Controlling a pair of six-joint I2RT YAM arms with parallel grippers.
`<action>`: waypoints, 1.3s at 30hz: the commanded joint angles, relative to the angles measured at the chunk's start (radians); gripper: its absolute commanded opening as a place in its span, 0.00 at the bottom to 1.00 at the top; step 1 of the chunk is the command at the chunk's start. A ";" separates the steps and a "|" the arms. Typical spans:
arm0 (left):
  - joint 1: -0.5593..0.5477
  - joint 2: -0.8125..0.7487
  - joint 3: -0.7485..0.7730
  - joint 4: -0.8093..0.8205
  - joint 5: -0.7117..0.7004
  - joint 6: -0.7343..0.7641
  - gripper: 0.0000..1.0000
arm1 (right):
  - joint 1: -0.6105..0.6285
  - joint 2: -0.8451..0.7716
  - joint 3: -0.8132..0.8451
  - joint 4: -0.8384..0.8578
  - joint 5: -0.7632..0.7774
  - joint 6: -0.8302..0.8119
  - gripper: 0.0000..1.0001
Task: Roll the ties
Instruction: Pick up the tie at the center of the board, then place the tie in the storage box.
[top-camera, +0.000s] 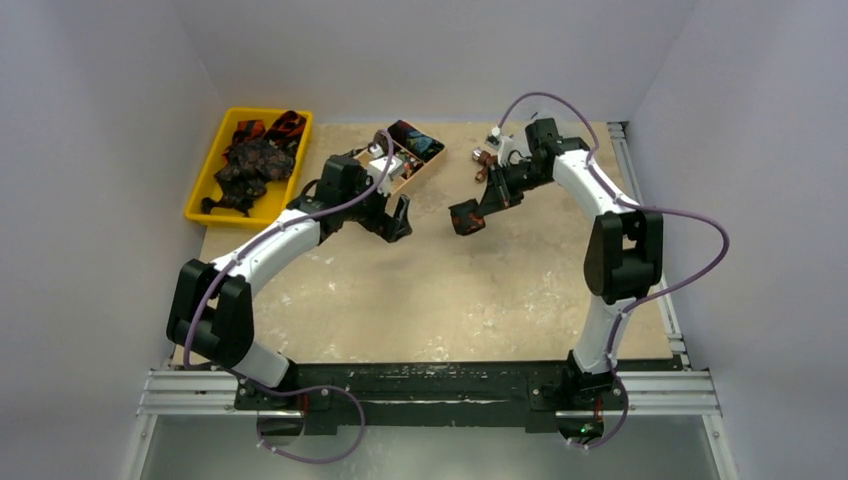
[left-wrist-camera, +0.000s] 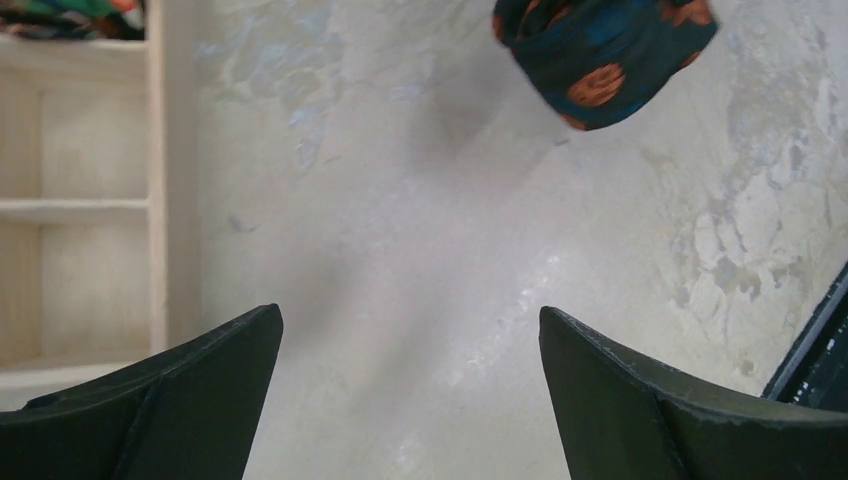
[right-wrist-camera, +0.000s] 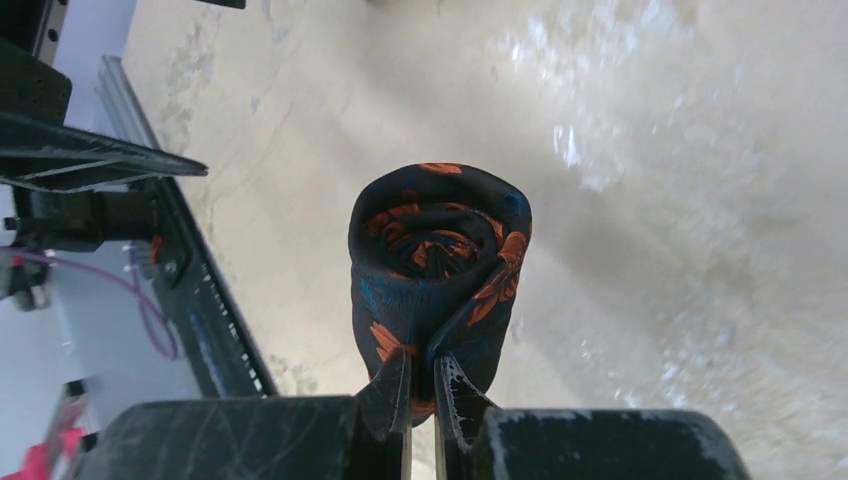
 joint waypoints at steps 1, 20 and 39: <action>0.096 -0.025 0.067 -0.101 -0.090 -0.045 1.00 | 0.044 0.029 0.165 -0.058 0.077 -0.038 0.00; 0.394 0.522 0.695 -0.321 -0.219 0.176 0.53 | 0.199 0.137 0.524 -0.022 0.209 0.018 0.00; 0.310 0.538 0.597 -0.377 -0.092 0.303 0.30 | 0.251 0.210 0.603 -0.013 0.282 0.010 0.00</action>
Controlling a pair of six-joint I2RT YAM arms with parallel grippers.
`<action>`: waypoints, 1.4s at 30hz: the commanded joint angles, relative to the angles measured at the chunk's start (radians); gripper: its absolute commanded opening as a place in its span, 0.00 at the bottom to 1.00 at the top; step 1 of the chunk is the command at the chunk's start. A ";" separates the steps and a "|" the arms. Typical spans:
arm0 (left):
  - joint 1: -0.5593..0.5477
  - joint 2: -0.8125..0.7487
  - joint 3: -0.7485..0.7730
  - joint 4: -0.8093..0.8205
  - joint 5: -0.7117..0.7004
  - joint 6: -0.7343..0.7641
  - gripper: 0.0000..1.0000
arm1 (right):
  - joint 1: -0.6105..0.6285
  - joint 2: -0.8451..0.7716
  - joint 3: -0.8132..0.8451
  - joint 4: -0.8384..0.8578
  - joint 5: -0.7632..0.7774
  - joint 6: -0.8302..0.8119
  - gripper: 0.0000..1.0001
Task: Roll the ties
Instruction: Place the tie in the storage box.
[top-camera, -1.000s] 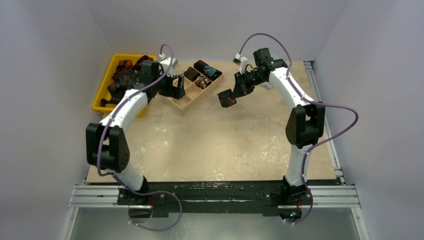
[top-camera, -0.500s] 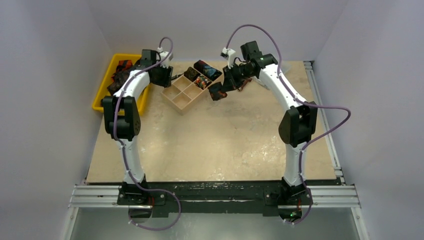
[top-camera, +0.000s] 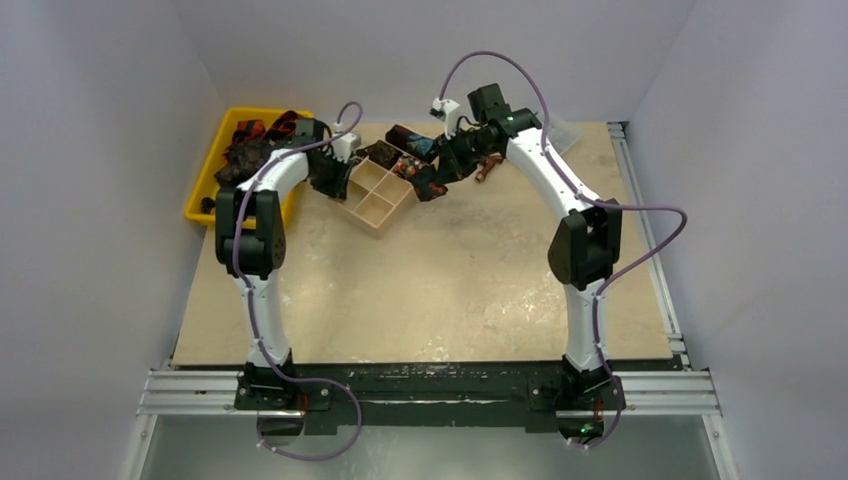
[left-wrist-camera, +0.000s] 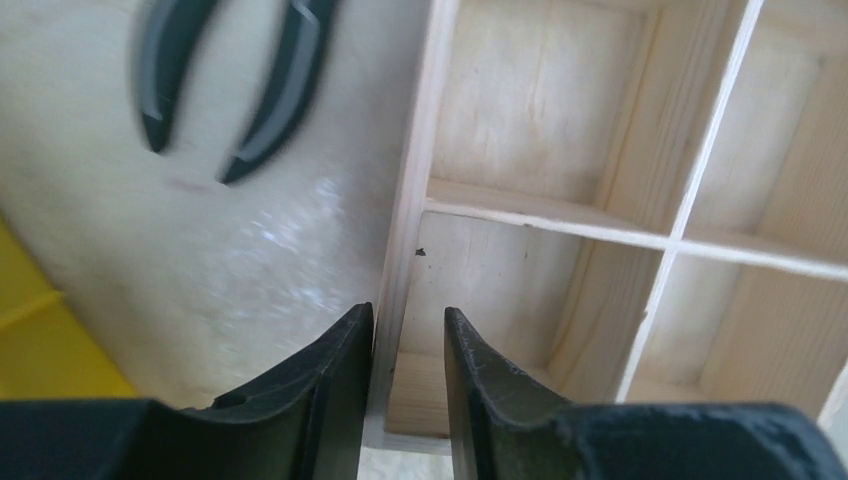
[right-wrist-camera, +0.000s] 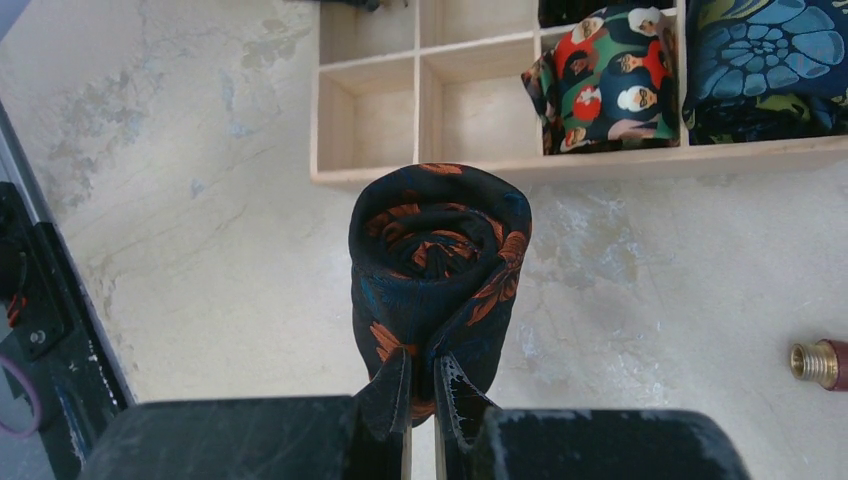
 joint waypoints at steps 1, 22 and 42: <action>-0.079 -0.109 -0.061 0.008 0.077 0.033 0.30 | 0.008 0.008 0.063 0.014 0.019 -0.008 0.00; -0.002 -0.308 -0.242 0.058 0.334 -0.317 0.63 | 0.105 0.076 0.156 -0.075 0.313 -0.332 0.00; 0.131 -0.513 -0.379 0.142 0.276 -0.410 1.00 | 0.222 0.233 0.222 -0.099 0.567 -0.473 0.00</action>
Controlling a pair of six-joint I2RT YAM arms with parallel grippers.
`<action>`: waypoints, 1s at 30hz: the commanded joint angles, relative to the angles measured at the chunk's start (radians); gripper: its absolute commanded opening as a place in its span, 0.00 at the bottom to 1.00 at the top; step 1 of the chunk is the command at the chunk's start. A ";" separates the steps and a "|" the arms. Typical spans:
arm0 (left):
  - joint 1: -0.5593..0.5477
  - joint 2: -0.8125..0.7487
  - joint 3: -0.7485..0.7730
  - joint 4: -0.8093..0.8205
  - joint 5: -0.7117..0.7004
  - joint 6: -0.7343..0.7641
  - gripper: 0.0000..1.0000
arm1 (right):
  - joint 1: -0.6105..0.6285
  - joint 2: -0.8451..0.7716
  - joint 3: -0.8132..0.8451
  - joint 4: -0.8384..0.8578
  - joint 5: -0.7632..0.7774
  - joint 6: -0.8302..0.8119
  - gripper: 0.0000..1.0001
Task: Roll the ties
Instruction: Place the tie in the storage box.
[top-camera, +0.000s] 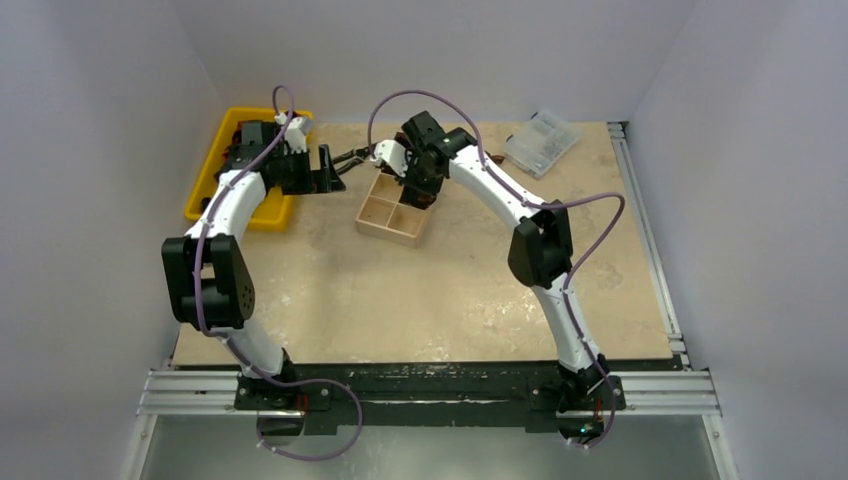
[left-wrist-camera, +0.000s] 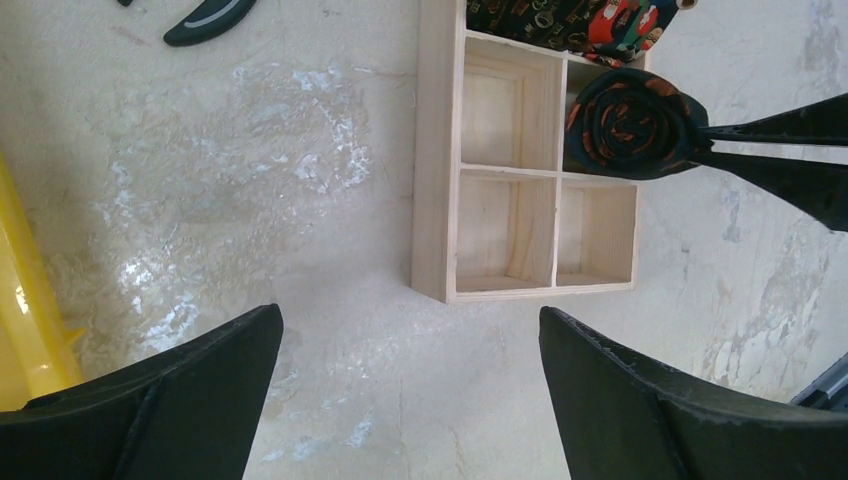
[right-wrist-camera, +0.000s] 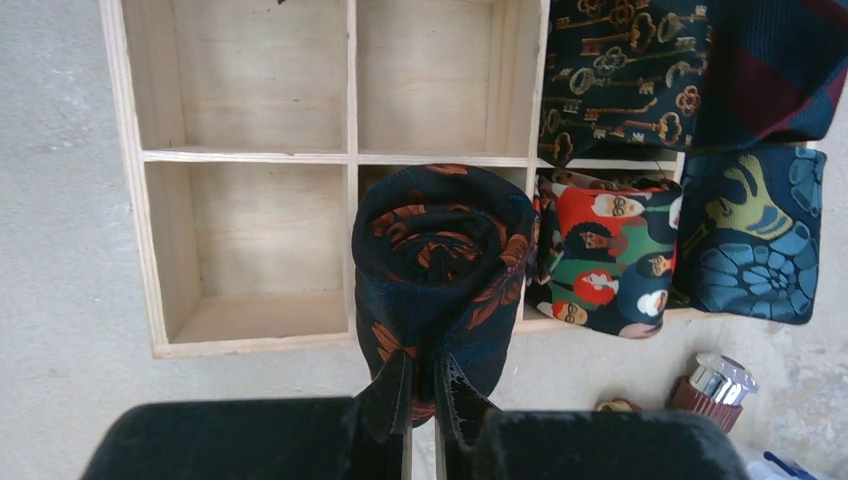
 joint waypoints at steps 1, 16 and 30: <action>0.016 -0.068 -0.026 0.043 0.010 -0.037 1.00 | 0.005 0.035 0.040 -0.033 0.057 -0.050 0.00; 0.061 -0.097 -0.058 0.064 0.035 -0.076 1.00 | 0.045 0.147 0.091 -0.065 0.101 -0.152 0.00; 0.074 -0.092 -0.049 0.064 0.068 -0.072 1.00 | 0.082 0.056 0.096 0.044 0.141 -0.096 0.27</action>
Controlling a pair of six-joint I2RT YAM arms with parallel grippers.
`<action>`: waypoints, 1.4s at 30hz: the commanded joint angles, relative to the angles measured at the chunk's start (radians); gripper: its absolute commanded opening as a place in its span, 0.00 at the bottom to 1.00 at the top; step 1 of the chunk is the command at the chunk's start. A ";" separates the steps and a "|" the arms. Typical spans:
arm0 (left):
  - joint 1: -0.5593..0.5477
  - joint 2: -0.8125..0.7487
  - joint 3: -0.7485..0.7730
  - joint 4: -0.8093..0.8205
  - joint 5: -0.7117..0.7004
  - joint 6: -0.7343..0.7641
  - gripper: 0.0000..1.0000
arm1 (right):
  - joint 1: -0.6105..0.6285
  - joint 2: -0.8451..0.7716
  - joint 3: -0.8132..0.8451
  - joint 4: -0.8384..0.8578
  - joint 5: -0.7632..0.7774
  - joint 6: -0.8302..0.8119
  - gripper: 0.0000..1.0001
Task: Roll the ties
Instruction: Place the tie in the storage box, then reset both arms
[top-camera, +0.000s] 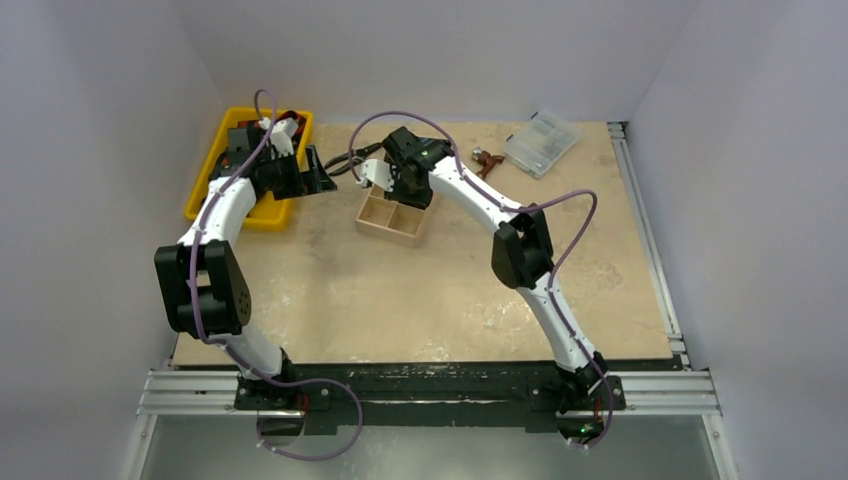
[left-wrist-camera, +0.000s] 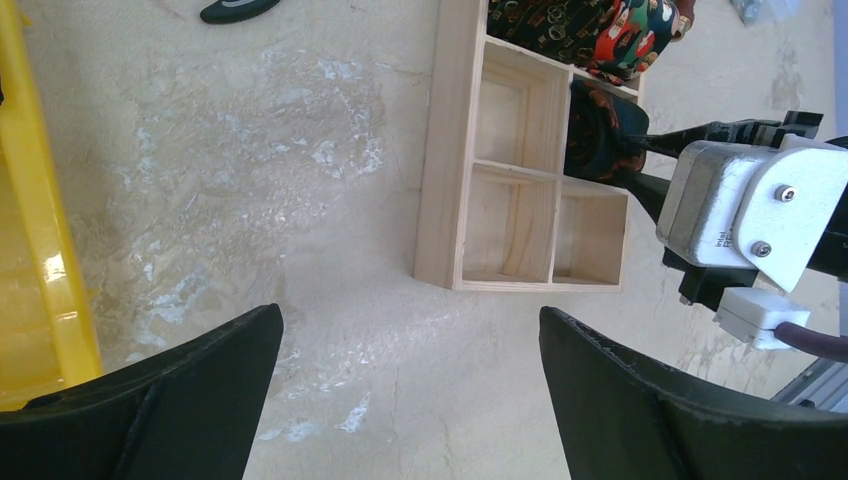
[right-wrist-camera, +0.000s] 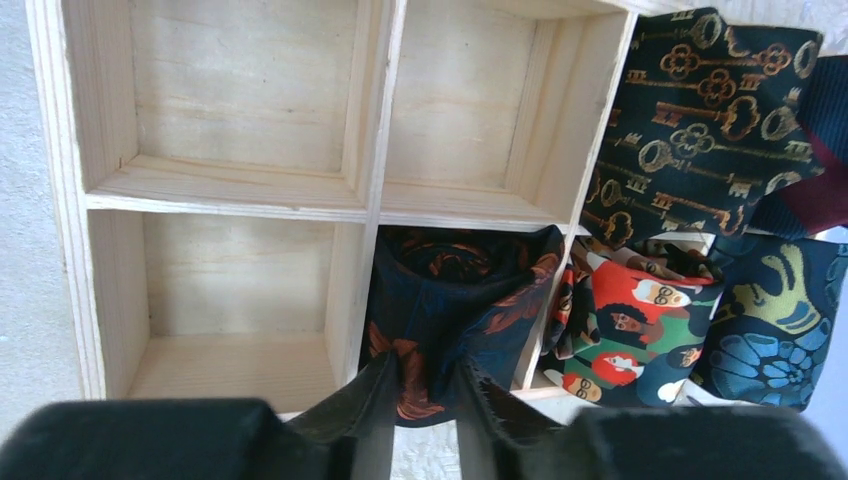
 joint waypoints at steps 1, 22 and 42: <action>0.005 -0.038 0.024 0.030 0.035 -0.008 1.00 | 0.011 -0.084 0.006 0.059 -0.008 0.037 0.32; -0.266 -0.164 -0.010 -0.025 -0.142 0.381 1.00 | -0.245 -0.455 -0.191 0.232 -0.289 0.477 0.92; -0.565 0.132 0.013 -0.270 -0.385 0.281 1.00 | -0.540 -0.842 -0.888 0.374 -0.318 0.596 0.98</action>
